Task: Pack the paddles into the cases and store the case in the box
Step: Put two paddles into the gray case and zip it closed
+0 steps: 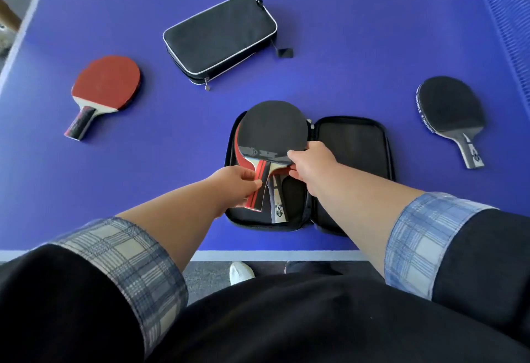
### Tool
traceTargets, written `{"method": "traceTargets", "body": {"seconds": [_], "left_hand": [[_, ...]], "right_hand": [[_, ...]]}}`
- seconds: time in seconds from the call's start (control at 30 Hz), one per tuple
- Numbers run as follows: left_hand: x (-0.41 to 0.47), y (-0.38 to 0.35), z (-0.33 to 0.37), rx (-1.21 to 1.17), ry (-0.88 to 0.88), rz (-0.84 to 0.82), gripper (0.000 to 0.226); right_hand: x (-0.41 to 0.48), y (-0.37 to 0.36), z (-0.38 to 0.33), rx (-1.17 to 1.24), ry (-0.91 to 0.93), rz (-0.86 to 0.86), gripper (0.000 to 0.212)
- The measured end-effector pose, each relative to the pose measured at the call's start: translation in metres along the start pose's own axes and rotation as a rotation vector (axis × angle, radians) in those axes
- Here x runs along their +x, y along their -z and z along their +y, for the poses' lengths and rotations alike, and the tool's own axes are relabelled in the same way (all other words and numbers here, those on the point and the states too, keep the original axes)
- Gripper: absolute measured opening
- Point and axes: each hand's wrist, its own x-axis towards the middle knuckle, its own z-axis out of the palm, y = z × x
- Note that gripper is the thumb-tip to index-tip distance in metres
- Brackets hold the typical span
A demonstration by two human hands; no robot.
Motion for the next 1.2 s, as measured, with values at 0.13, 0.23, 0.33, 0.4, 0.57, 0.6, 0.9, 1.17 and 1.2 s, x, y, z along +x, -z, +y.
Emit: {"method": "traceTargets", "body": {"seconds": [0.13, 0.23, 0.33, 0.4, 0.57, 0.6, 0.9, 1.17, 1.2], "left_hand": [[-0.002, -0.003, -0.003, 0.107, -0.028, 0.062, 0.033], [-0.002, -0.004, -0.002, 0.173, -0.054, 0.055, 0.042], [-0.002, -0.005, -0.005, 0.235, -0.065, 0.061, 0.037], [-0.003, -0.004, -0.007, 0.255, -0.078, 0.053, 0.032], [-0.002, -0.003, -0.007, 0.260, -0.062, -0.011, 0.014], [-0.001, -0.003, -0.007, 0.248, -0.050, -0.024, 0.015], [-0.004, -0.005, -0.007, 0.261, -0.013, -0.058, 0.028], [0.000, -0.010, -0.006, 0.406, -0.013, 0.004, 0.014], [0.001, -0.010, -0.005, 0.415, -0.002, 0.011, 0.022]], "right_hand": [[0.000, -0.004, 0.011, -0.122, 0.053, 0.101, 0.028], [0.001, -0.005, 0.015, -0.194, 0.069, 0.141, 0.025], [-0.002, -0.006, 0.020, -0.223, 0.067, 0.165, 0.020], [-0.003, -0.006, 0.025, -0.242, 0.046, 0.186, 0.020], [-0.007, -0.005, 0.032, -0.243, 0.032, 0.156, 0.021], [-0.008, -0.004, 0.032, -0.245, 0.040, 0.153, 0.020], [-0.011, -0.004, 0.035, -0.220, 0.072, 0.159, 0.020], [-0.012, 0.004, 0.029, -0.406, 0.101, 0.093, 0.030], [-0.013, 0.009, 0.029, -0.419, 0.109, 0.101, 0.031]]}}
